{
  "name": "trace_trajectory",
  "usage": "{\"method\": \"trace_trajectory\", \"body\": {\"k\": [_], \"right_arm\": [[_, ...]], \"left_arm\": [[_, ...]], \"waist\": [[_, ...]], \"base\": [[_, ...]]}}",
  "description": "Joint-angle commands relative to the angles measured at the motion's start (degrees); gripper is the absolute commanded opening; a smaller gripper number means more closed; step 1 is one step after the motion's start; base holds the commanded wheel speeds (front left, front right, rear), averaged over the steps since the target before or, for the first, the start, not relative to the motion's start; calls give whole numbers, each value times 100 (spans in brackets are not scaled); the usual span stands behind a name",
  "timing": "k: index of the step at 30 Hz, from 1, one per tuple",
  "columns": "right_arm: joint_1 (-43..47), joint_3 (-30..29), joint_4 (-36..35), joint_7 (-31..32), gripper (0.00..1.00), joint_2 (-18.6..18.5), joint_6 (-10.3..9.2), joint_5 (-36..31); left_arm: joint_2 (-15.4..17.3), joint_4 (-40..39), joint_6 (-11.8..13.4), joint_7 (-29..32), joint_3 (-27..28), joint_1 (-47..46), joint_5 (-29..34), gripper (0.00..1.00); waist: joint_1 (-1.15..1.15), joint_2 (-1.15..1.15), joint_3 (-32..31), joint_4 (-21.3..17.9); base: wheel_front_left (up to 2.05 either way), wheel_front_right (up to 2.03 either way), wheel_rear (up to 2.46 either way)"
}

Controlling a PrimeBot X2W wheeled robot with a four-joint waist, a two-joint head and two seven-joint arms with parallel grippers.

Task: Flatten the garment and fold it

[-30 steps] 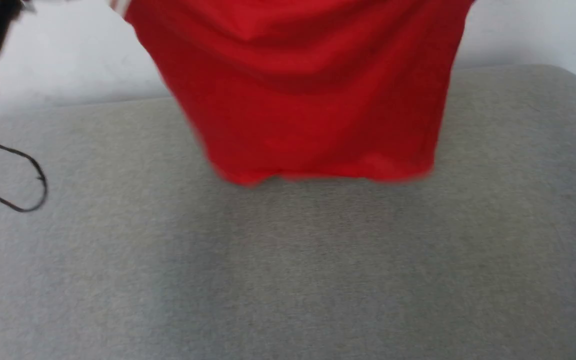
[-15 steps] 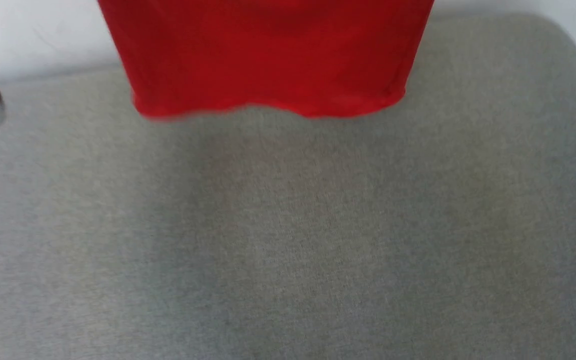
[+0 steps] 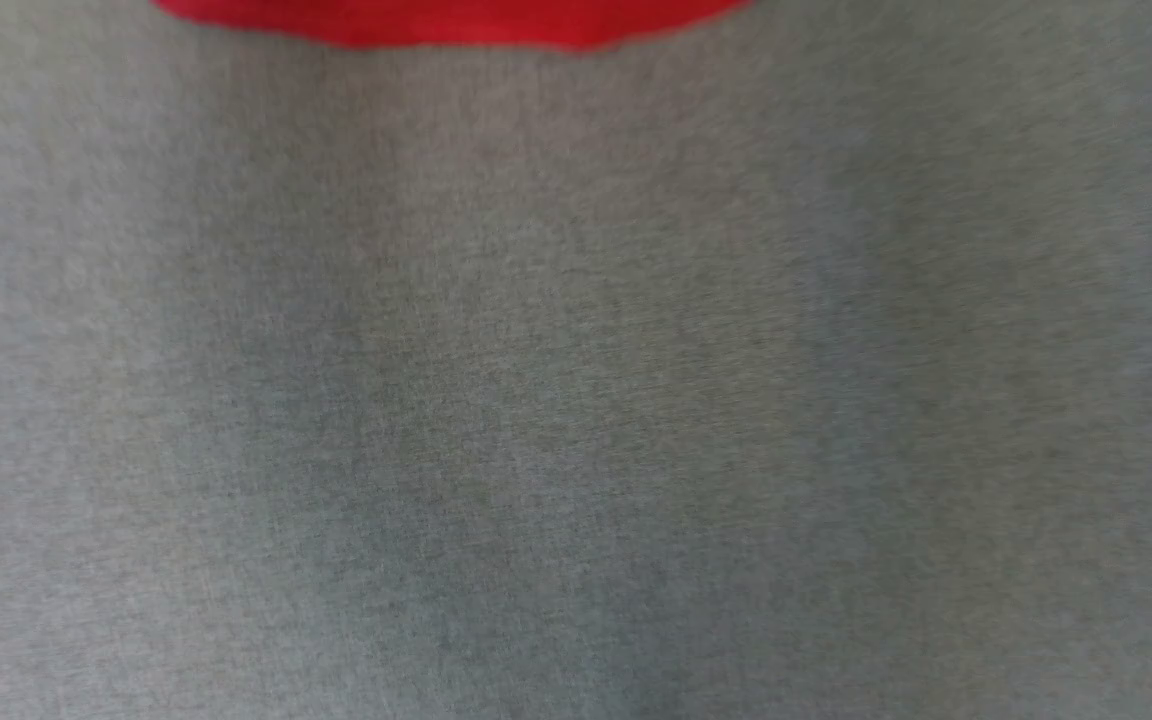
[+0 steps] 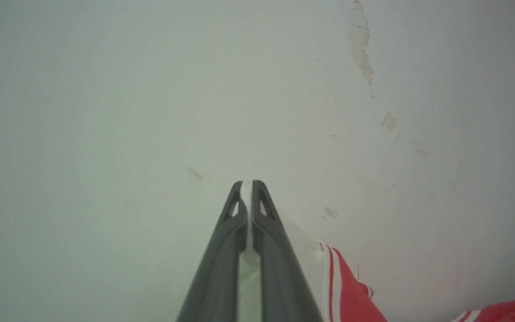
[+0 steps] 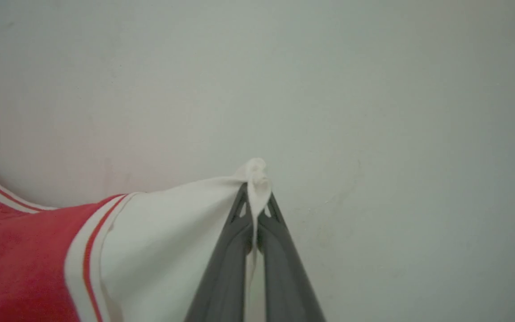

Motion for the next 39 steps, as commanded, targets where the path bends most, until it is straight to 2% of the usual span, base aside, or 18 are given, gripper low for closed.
{"method": "trace_trajectory", "body": {"k": [1, 8, 14, 19, 26, 30, 31, 39], "right_arm": [[-175, -3, 86, -161, 0, -21, -5, -94], [-475, 123, 321, -844, 0, -147, -5, -416], [-502, 152, 562, -1069, 0, -203, -5, -473], [-151, 432, 664, -1163, 0, -221, -5, -252], [828, 827, 451, -1262, 0, -334, -5, 569], [1637, 889, 18, -1180, 0, -554, -5, 1155], [1637, 889, 18, -1180, 0, -554, -5, 1155], [3898, 697, -1380, -787, 0, -918, -5, 2057]], "left_arm": [[-35, 67, -70, -174, 29, -162, -6, 0], [-42, 213, -107, -1097, 294, -382, -91, 0], [8, 478, -315, -1193, 289, -279, -218, 0], [22, 547, -582, -1315, 322, 280, -462, 0], [-124, 283, -874, -1425, 454, 1598, -1031, 0], [-205, -160, -925, -1454, 469, 2604, -1266, 0], [-205, -160, -925, -1454, 469, 2604, -1266, 0], [-312, -1342, -868, -1303, 244, 5050, -1530, 0]], "waist": [[-3, 0, 731, 250], [-3, 0, 928, 326], [-3, 0, 996, 418], [-3, 0, 905, 451], [-3, 0, 449, 495], [-3, 0, 102, 583], [-3, 0, 102, 583], [-3, 0, -662, 693]], "base": [[0, 0, 0], [0, 0, 0], [0, 0, 0], [0, 0, 0], [0, 0, 0], [0, 0, 0], [0, 0, 0], [0, 0, 0]]}}
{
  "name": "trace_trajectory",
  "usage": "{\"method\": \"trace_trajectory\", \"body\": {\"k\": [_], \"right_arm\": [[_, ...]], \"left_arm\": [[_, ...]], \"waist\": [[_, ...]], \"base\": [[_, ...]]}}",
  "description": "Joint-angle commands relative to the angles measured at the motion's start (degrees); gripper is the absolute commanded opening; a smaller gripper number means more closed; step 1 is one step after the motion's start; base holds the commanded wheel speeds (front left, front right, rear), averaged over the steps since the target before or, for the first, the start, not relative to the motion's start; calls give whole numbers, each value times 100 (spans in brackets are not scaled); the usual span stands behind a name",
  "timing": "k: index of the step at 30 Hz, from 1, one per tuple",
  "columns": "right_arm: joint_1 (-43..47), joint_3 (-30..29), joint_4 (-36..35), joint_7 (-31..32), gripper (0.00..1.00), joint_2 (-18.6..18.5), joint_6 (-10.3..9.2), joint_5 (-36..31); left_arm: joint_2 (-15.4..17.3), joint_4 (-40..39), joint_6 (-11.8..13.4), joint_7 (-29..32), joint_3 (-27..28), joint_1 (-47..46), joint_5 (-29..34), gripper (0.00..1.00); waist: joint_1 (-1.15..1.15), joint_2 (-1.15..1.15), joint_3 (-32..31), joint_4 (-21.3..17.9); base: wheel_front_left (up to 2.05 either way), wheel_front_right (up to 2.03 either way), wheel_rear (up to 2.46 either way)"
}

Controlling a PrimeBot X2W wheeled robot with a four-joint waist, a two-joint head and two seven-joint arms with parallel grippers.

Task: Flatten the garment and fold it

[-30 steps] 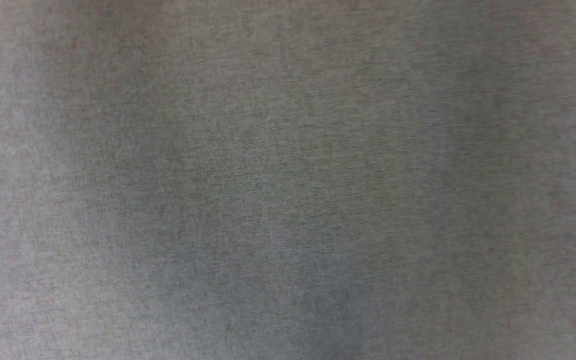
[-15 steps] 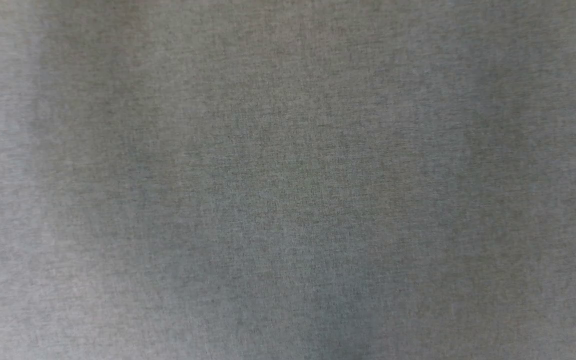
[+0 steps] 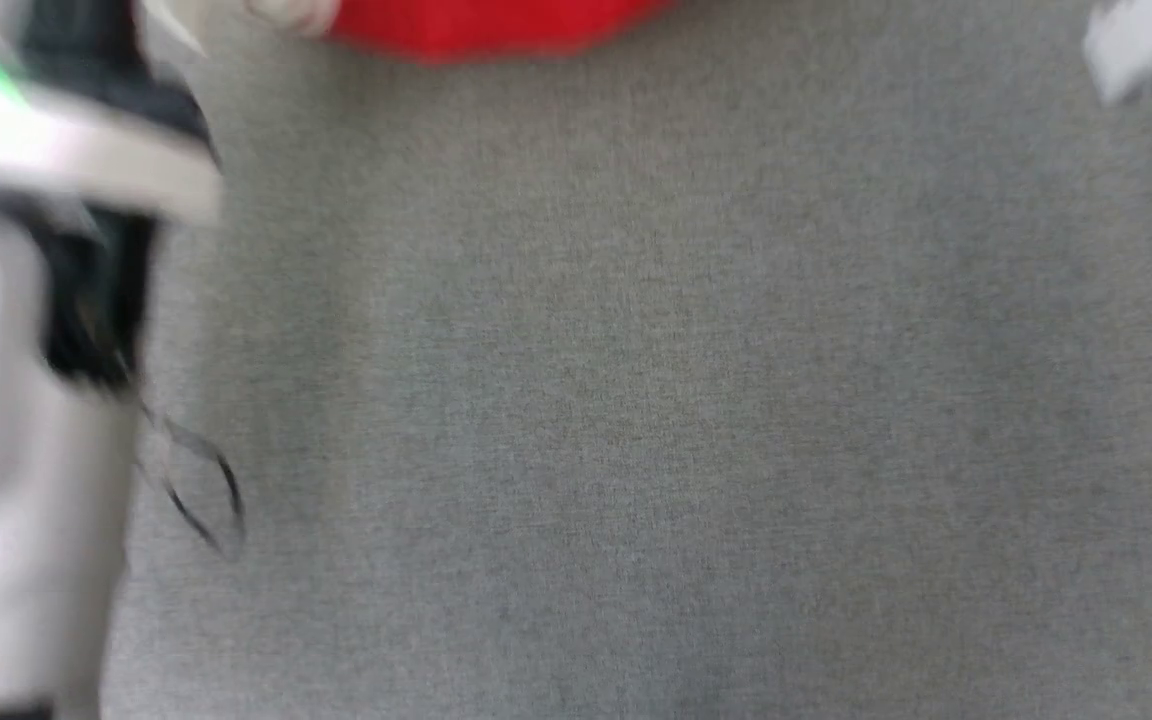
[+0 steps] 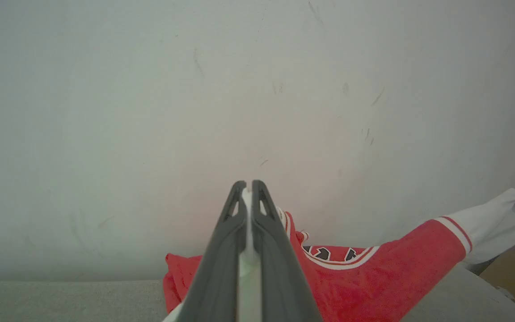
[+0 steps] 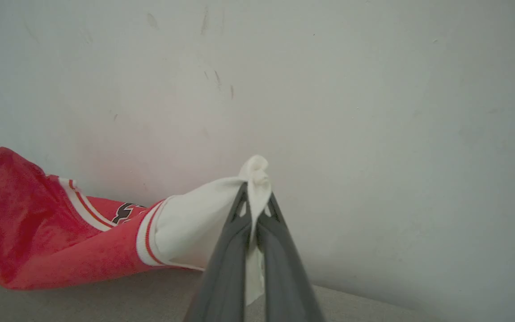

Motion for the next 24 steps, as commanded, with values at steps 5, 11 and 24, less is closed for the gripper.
{"method": "trace_trajectory", "body": {"k": [5, 11, 24], "right_arm": [[1605, -265, -858, 188, 0, 63, -5, 342], [3364, -680, -1429, 294, 0, 373, -5, 638], [6121, -1205, -1967, 955, 0, 609, -5, 1580]], "left_arm": [[16, -797, 149, 133, -90, 1591, -202, 0], [62, -1374, 285, 434, -187, 3308, -587, 0], [368, -1469, 598, 1171, -256, 5568, -1229, 0]], "waist": [[2, 0, -862, 91], [2, 0, -1411, 118], [2, 0, -2329, 243]], "base": [[0, 0, 0], [0, 0, 0], [0, 0, 0]]}}
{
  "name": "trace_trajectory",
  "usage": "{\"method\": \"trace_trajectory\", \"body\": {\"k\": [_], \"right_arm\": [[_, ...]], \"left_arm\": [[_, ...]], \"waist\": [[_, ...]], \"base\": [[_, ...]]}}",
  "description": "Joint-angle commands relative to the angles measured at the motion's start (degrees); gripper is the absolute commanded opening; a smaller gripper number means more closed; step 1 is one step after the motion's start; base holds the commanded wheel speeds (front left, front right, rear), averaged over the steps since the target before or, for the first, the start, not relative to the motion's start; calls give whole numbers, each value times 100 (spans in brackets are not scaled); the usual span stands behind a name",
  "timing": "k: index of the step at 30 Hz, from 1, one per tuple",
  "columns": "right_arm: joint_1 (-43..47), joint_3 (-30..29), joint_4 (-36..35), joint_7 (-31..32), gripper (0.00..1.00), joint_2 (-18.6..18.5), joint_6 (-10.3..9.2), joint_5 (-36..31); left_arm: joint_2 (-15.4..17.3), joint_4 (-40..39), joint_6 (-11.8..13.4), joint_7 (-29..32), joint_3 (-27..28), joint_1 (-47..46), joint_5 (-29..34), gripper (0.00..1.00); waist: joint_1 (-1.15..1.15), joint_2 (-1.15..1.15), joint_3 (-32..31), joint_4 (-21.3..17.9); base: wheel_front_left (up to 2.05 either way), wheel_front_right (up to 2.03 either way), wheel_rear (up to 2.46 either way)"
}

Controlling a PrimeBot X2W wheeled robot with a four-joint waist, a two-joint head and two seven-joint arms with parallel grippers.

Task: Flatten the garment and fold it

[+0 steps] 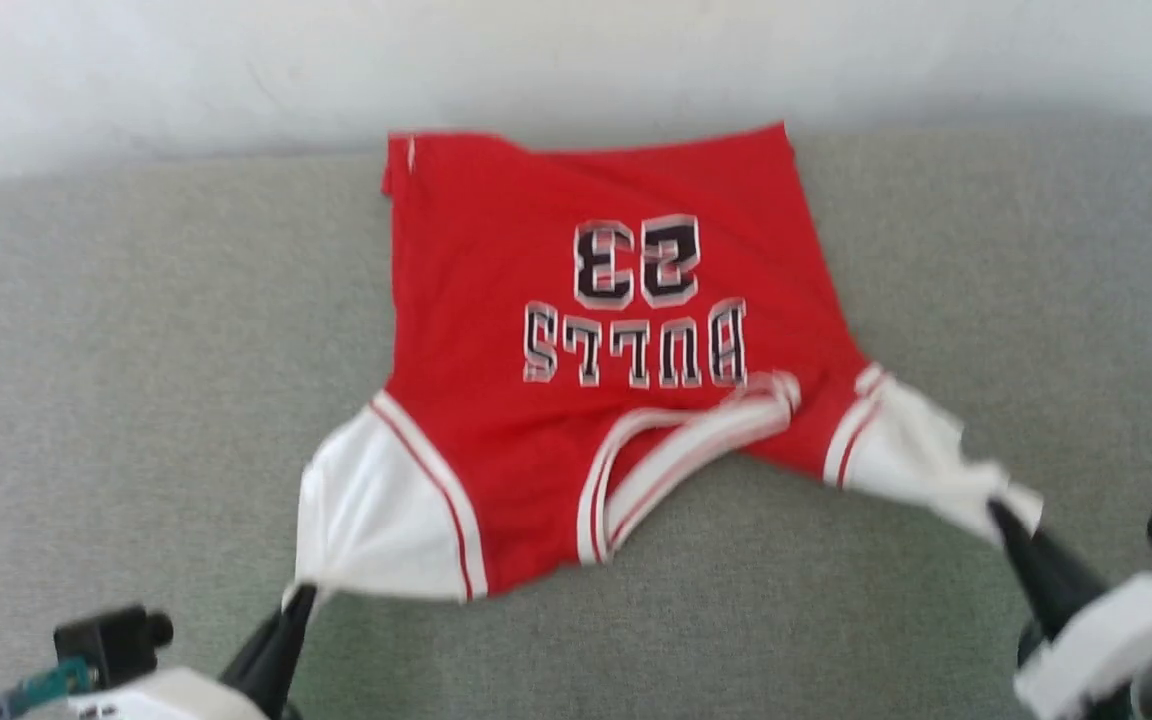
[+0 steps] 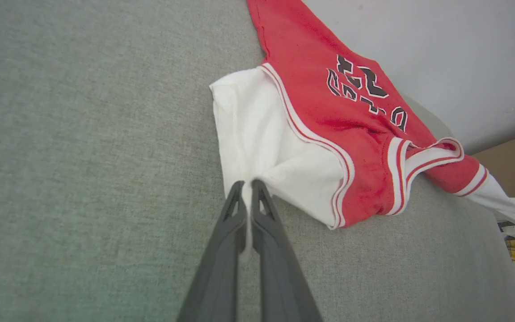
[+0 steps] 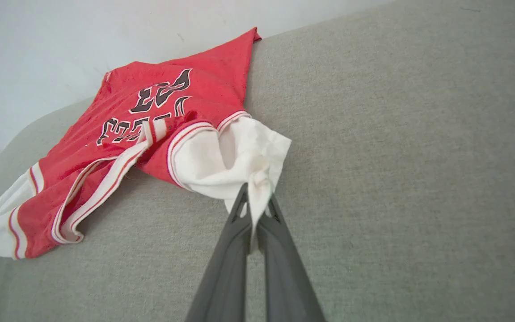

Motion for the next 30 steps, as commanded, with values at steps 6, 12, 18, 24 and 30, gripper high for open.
{"method": "trace_trajectory", "body": {"k": [6, 12, 18, 24, 30], "right_arm": [[1114, 33, -331, 548, 0, -374, -4, 520], [1884, -192, -310, 1294, 0, -375, -4, 645], [2227, -508, -523, 1714, 0, -197, -4, 638], [2201, -529, -576, 1691, 0, -57, -4, 456], [1914, -461, -431, 1369, 100, 74, -4, 237]], "left_arm": [[182, -237, 280, 277, 129, 703, -264, 0], [246, -462, 517, 574, 151, 1236, -492, 0], [298, -755, 722, 706, 194, 1618, -587, 0], [297, -1056, 805, 568, 224, 1667, -461, 0], [203, -1277, 690, 481, 139, 1418, -422, 0]], "waist": [[1, -1, -479, 34], [1, -1, -687, 9], [1, -1, -793, 28], [1, -1, -777, 99], [1, -1, -588, 159]], "base": [[0, 0, 0], [0, 0, 0], [0, 0, 0], [0, 0, 0], [0, 0, 0]]}}
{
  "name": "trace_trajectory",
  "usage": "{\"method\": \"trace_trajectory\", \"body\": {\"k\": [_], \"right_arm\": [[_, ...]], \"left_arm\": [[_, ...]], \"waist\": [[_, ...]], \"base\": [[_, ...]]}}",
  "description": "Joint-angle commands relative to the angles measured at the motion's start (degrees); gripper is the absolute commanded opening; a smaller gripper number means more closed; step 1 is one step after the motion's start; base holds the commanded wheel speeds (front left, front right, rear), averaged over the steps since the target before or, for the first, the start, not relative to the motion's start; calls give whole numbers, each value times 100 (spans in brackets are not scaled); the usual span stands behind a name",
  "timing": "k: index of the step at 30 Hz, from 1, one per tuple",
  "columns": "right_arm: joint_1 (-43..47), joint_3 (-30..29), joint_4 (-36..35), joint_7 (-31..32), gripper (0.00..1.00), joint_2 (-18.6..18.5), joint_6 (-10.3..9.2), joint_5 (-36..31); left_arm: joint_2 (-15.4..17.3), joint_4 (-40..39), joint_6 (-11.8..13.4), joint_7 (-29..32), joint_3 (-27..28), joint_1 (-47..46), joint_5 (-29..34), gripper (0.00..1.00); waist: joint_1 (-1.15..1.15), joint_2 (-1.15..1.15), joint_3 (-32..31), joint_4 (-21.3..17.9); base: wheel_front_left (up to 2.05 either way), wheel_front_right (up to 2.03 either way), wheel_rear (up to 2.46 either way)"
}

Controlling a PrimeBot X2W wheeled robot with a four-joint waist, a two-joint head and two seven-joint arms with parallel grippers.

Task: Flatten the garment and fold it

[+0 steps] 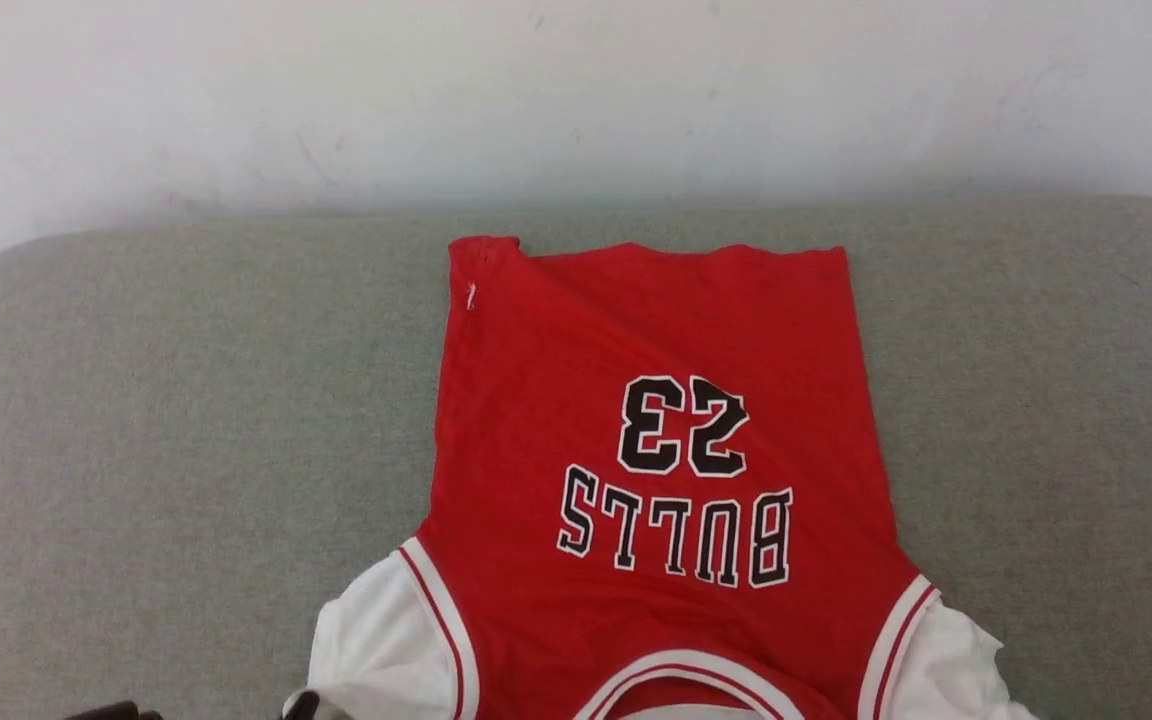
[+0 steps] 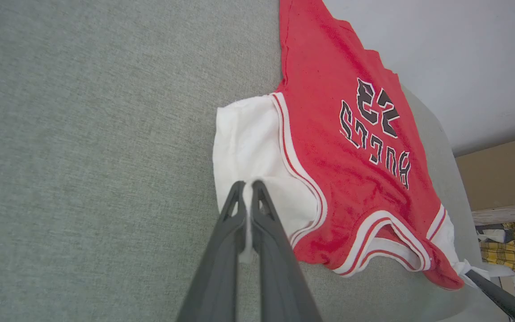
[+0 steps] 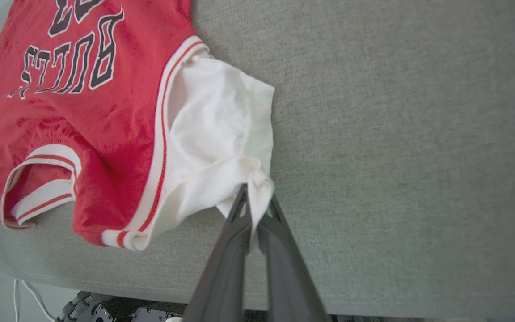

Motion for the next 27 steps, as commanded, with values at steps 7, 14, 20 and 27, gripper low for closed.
{"method": "trace_trajectory", "body": {"k": [7, 14, 20, 27], "right_arm": [[-1152, 1, -725, -484, 100, -434, -4, -261], [-3253, 149, -991, -417, 100, -913, -4, -732], [-4843, 346, -367, 24, 100, -1026, -4, -1046], [-6304, 377, 1122, 821, 100, -1001, -4, -1729]], "left_arm": [[77, -308, -84, -119, 17, -439, 266, 0], [51, -600, -244, -192, -66, -825, 362, 0], [10, -648, -401, -196, -204, -1208, 440, 0], [-121, -474, -654, -246, -434, -1727, 532, 0]], "waist": [[0, -1, 610, 129], [0, -1, 1316, 315], [0, -1, 1815, 545], [0, -1, 2377, 977]], "base": [[0, 0, 0], [0, 0, 0], [0, 0, 0], [0, 0, 0]]}}
